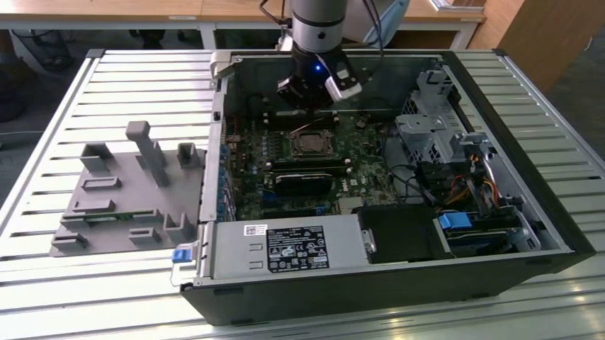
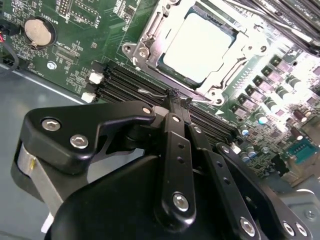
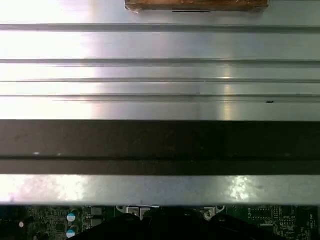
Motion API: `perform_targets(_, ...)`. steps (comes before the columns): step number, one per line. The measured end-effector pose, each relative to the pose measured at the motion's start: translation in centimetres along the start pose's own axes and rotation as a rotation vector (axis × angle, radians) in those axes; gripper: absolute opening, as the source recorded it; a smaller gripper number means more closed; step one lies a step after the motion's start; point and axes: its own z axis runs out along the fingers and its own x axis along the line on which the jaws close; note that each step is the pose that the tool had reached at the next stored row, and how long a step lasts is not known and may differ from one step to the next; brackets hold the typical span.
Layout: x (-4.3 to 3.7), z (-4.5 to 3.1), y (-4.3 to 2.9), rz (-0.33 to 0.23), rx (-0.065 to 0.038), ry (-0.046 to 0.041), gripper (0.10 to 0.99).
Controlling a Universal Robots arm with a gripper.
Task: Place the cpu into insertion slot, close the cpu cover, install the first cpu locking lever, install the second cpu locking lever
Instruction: 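Install the first cpu locking lever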
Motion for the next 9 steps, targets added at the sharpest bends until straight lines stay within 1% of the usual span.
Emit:
perform_targets(3,-0.28,0.14,0.02,0.0,0.0,-0.0002,0.106)
perform_targets(6,-0.86,0.33,0.05,0.0,0.0,-0.0001,0.106)
perform_targets(9,-1.22,0.61,0.11,0.0,0.0,0.0,0.106)
